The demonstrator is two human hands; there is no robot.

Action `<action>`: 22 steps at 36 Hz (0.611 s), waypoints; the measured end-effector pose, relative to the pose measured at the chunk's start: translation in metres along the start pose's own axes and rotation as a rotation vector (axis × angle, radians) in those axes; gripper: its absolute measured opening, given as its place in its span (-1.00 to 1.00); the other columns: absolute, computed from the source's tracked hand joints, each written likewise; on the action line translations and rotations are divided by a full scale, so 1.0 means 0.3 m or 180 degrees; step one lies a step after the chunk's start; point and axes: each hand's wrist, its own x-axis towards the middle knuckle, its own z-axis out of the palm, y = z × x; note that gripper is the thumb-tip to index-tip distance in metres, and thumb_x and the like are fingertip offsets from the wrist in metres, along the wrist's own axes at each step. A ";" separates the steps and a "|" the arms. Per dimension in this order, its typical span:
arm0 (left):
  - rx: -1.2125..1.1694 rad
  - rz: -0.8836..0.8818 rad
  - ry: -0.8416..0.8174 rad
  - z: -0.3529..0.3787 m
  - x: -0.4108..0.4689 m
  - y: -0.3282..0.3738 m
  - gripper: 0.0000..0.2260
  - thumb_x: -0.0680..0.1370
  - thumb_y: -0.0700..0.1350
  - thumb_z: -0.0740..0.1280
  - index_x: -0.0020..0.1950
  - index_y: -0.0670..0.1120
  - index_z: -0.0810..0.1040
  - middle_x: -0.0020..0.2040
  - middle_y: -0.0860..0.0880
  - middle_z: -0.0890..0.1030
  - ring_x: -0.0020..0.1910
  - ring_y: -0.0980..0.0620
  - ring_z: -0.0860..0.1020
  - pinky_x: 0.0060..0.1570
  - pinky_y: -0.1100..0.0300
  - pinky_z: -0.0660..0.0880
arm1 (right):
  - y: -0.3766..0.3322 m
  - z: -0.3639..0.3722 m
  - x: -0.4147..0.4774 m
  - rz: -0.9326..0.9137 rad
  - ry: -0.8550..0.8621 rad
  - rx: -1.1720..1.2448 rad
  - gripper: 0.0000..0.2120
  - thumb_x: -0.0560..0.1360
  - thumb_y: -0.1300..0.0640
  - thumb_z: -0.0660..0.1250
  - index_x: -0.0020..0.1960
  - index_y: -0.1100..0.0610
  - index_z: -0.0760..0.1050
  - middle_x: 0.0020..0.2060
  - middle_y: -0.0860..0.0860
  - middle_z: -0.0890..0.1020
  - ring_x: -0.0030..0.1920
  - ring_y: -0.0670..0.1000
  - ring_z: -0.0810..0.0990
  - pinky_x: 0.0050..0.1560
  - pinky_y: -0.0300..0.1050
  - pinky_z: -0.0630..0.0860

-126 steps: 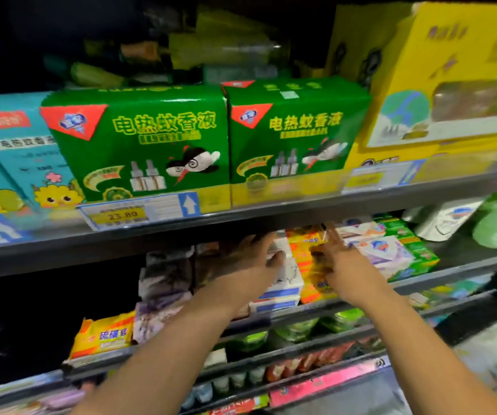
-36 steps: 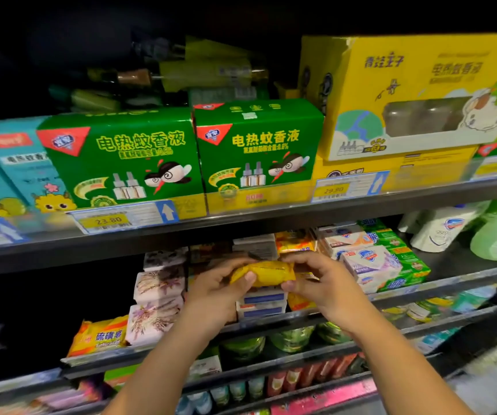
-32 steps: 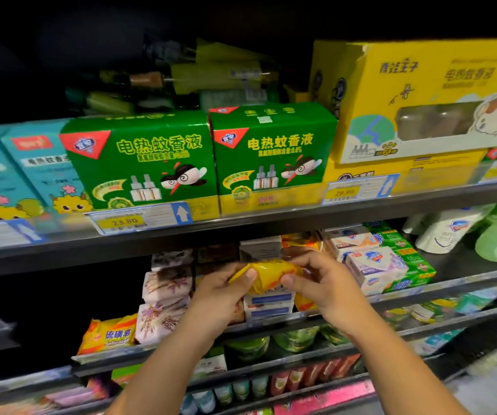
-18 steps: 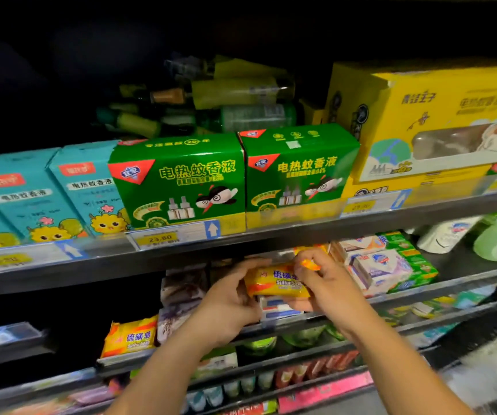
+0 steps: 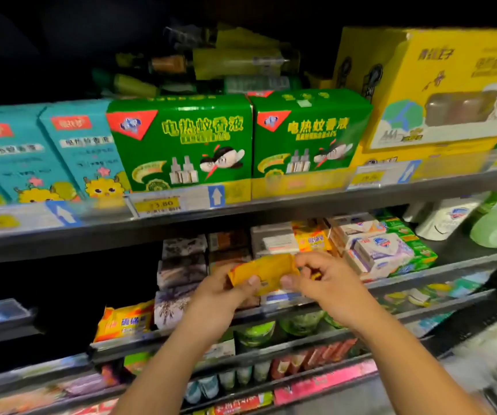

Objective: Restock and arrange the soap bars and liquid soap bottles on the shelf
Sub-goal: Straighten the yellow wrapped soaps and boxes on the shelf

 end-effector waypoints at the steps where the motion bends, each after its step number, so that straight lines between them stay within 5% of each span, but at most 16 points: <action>1: 0.0005 0.0056 0.0105 0.005 -0.007 -0.006 -0.81 0.49 0.04 0.45 0.04 0.00 0.60 -0.10 -0.01 0.70 -0.12 -0.08 0.68 0.03 -0.12 0.61 | 0.004 0.008 -0.007 -0.0073 0.0071 -0.0180 -0.75 0.40 0.02 0.51 -0.13 0.20 0.58 -0.23 0.03 0.43 -0.20 -0.09 0.44 -0.14 -0.25 0.35; 5: 0.0295 0.0238 0.0231 0.003 -0.075 -0.029 -0.86 0.56 0.01 0.41 0.01 -0.02 0.53 -0.30 -0.03 0.53 -0.40 0.02 0.48 -0.33 0.05 0.44 | 0.016 0.070 -0.064 0.0026 -0.0148 0.0264 -0.68 0.43 0.03 0.47 0.16 -0.09 0.54 -0.04 -0.13 0.63 0.04 -0.11 0.60 0.06 -0.24 0.52; 9: 0.0280 0.0127 -0.0143 -0.038 -0.131 -0.022 -0.71 0.49 -0.16 0.49 0.16 -0.07 0.50 -0.16 0.06 0.65 -0.30 0.15 0.59 -0.30 0.33 0.46 | 0.021 0.118 -0.102 0.0202 -0.0026 0.0659 -0.57 0.45 0.23 0.47 0.25 -0.05 0.50 -0.04 -0.07 0.68 0.05 -0.04 0.64 0.05 -0.08 0.58; 12: 0.0446 0.0254 -0.0244 -0.078 -0.154 -0.008 -0.63 0.44 -0.23 0.53 0.15 0.05 0.51 -0.01 0.04 0.68 -0.07 0.18 0.65 -0.12 0.33 0.55 | 0.017 0.151 -0.126 0.0327 0.0149 0.0841 -0.58 0.45 0.27 0.49 0.25 0.01 0.51 0.03 0.01 0.68 0.09 0.01 0.65 0.04 -0.06 0.62; 17: 0.1082 0.0848 -0.0007 -0.100 -0.219 0.009 -0.74 0.50 -0.12 0.50 0.05 0.17 0.51 -0.16 0.24 0.63 -0.21 0.29 0.58 -0.23 0.40 0.48 | 0.025 0.255 -0.181 0.0538 -0.0113 0.0991 -0.51 0.35 0.16 0.52 0.25 0.03 0.49 0.06 -0.02 0.71 0.07 -0.03 0.68 0.00 -0.18 0.58; 22: 0.1140 0.0933 0.0077 -0.127 -0.265 -0.032 -0.76 0.51 -0.04 0.49 0.03 0.24 0.51 -0.11 0.13 0.59 -0.18 0.25 0.56 -0.24 0.39 0.45 | 0.040 0.320 -0.223 0.0612 -0.0306 0.0913 -0.49 0.39 0.23 0.53 0.29 0.09 0.47 0.03 0.06 0.72 0.08 0.05 0.68 0.12 -0.07 0.59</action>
